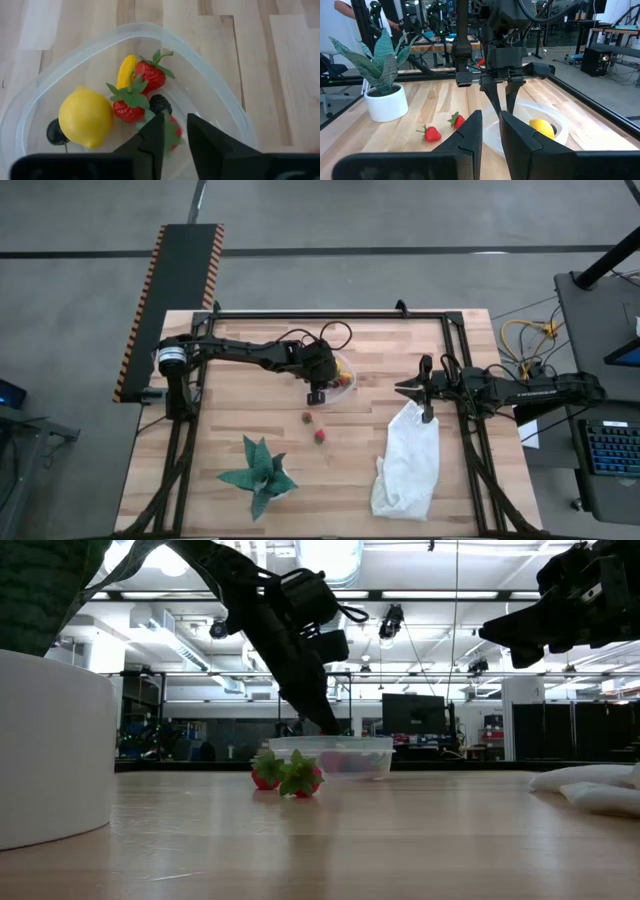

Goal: Pick and placing Produce into tupperware
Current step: Put the strawberry into the bin

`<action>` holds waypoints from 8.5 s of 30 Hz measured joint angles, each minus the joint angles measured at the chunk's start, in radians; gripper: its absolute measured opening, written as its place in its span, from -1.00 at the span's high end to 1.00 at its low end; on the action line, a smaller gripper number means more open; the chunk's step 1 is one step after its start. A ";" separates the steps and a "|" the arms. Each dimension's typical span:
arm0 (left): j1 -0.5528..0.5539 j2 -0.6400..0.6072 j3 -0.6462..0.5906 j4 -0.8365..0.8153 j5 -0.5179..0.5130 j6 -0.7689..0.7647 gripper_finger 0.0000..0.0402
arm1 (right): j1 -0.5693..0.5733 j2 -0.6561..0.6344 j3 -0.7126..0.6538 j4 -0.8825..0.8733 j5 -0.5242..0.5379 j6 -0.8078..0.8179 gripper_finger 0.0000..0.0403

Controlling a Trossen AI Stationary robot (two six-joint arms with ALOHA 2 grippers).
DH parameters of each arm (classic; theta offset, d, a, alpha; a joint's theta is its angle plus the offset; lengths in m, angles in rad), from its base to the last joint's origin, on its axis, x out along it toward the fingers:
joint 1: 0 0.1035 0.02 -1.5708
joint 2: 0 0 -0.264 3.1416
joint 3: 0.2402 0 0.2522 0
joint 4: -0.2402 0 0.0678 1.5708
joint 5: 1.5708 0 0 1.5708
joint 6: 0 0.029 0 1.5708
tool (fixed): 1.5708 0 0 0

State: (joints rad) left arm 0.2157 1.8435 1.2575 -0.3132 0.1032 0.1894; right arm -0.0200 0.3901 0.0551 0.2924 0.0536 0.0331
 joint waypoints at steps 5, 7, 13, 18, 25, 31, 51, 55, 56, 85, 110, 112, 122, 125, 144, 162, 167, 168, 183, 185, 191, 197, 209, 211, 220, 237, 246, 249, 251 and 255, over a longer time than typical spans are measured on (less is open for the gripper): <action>-0.008 -0.008 0.007 -0.010 0.000 0.007 0.52 | 0.000 0.000 0.000 -0.001 0.000 0.000 0.71; -0.017 -0.023 0.012 -0.013 0.001 0.032 0.49 | 0.000 0.000 0.000 -0.002 0.000 0.001 0.71; -0.071 -0.089 0.014 -0.055 -0.001 0.122 0.49 | 0.000 0.000 0.000 -0.005 0.000 0.001 0.71; -0.134 -0.160 0.017 -0.159 -0.014 0.224 0.49 | 0.000 0.000 0.000 -0.005 0.000 0.001 0.71; -0.216 -0.206 0.013 -0.287 -0.120 0.366 0.49 | 0.000 0.000 -0.001 -0.008 0.000 0.004 0.71; -0.242 -0.195 0.013 -0.326 -0.102 0.370 0.49 | 0.000 0.000 -0.001 -0.008 0.000 0.012 0.71; -0.257 -0.095 0.000 -0.337 -0.016 0.348 0.25 | 0.000 0.000 -0.003 -0.008 0.000 0.020 0.71; -0.263 -0.095 -0.011 -0.289 -0.016 0.341 0.15 | 0.000 0.000 -0.003 -0.008 0.000 0.020 0.71; -0.263 -0.095 -0.012 -0.271 -0.016 0.338 0.14 | 0.000 0.000 -0.003 -0.008 0.000 0.020 0.71; -0.272 0.007 -0.027 -0.227 -0.039 0.314 0.12 | 0.000 0.005 -0.003 -0.029 0.000 0.027 0.71; -0.272 0.035 -0.027 -0.226 -0.108 0.315 0.13 | 0.000 0.005 -0.003 -0.029 0.000 0.026 0.71; -0.272 0.035 -0.027 -0.227 -0.109 0.315 0.13 | 0.000 0.005 -0.003 -0.029 0.000 0.025 0.71; -0.272 0.035 -0.027 -0.228 -0.109 0.340 0.38 | 0.000 0.005 -0.003 -0.029 0.000 0.024 0.71; -0.272 0.035 -0.027 -0.228 -0.109 0.340 0.60 | 0.000 0.004 -0.003 -0.029 0.000 0.024 0.71; -0.272 0.023 0.023 -0.244 -0.166 0.344 1.00 | 0.000 0.005 -0.003 -0.029 0.000 0.027 0.71; -0.227 0.019 0.150 -0.262 -0.299 0.457 1.00 | 0.000 0.005 -0.003 -0.030 0.000 0.024 0.71; -0.177 0.018 0.155 -0.222 -0.302 0.456 1.00 | 0.000 0.005 -0.003 -0.030 0.000 0.022 0.71; -0.167 0.018 0.155 -0.210 -0.300 0.456 1.00 | 0.000 0.005 -0.003 -0.030 0.000 0.022 0.71; -0.032 0.021 0.122 -0.258 -0.228 0.391 1.00 | 0.000 0.005 -0.003 -0.030 0.000 0.020 0.71; -0.029 0.021 0.114 -0.257 -0.199 0.389 1.00 | 0.000 0.005 -0.003 -0.030 0.000 0.019 0.71; -0.027 0.021 0.087 -0.258 -0.192 0.389 1.00 | 0.000 0.004 -0.003 -0.034 0.000 0.023 0.71; -0.025 0.022 0.063 -0.252 -0.199 0.389 1.00 | 0.000 0.004 -0.003 -0.035 0.000 0.024 0.71; -0.025 0.022 0.062 -0.244 -0.206 0.366 1.00 | 0.000 0.004 -0.003 -0.035 0.000 0.027 0.71; -0.025 0.022 0.062 -0.244 -0.206 0.366 0.97 | 0.000 0.004 -0.003 -0.035 0.000 0.027 0.71; -0.025 0.022 0.064 -0.244 -0.209 0.364 0.63 | 0.000 0.005 -0.003 -0.049 0.000 0.027 0.71; -0.197 -0.024 0.136 -0.274 -0.214 0.464 0.50 | 0.000 0.005 -0.003 -0.056 0.000 0.027 0.71; -0.318 -0.041 0.128 -0.272 -0.127 0.533 0.50 | 0.000 0.004 -0.003 -0.056 0.000 0.027 0.71; -0.350 -0.041 0.128 -0.271 -0.121 0.533 0.50 | 0.000 0.005 -0.003 -0.056 0.000 0.027 0.71; -0.370 -0.041 0.128 -0.271 -0.121 0.533 0.50 | 0.000 0.004 -0.003 -0.056 0.000 0.027 0.71; -0.409 -0.035 0.128 -0.269 -0.121 0.548 0.50 | 0.000 0.004 -0.003 -0.056 0.000 0.036 0.71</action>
State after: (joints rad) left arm -0.1935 1.8083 1.3853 -0.5821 -0.0177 0.7378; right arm -0.0200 0.3943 0.0521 0.2359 0.0536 0.0694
